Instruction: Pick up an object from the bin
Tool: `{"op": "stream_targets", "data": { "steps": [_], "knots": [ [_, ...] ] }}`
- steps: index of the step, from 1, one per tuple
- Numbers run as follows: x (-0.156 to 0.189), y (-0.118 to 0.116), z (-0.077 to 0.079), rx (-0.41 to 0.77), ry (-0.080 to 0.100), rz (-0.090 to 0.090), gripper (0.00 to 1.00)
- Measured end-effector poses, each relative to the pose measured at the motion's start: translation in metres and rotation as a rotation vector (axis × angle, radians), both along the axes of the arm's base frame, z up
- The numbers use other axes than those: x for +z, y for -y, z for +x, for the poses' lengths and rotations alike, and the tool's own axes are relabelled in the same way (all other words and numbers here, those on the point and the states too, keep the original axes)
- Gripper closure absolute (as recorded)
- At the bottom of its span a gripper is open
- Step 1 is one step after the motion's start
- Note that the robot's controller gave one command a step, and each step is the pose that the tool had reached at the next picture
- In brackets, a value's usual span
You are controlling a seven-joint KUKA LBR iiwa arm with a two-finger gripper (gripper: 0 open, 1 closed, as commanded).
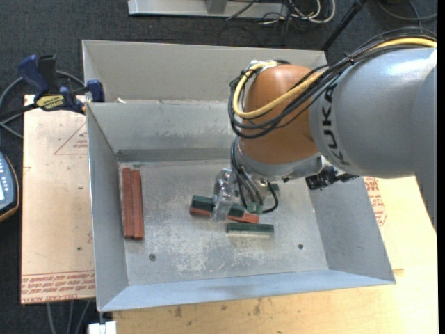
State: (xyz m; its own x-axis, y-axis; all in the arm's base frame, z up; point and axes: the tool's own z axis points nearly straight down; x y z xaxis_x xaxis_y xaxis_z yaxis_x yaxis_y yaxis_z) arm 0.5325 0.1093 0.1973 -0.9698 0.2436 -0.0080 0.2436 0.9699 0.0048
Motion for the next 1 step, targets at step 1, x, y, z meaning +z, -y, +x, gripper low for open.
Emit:
{"op": "stream_targets", "data": {
  "steps": [1],
  "knots": [
    [0.0608,-0.0507,-0.0138,0.378,-0.001,-0.002,1.00]
  ]
}}
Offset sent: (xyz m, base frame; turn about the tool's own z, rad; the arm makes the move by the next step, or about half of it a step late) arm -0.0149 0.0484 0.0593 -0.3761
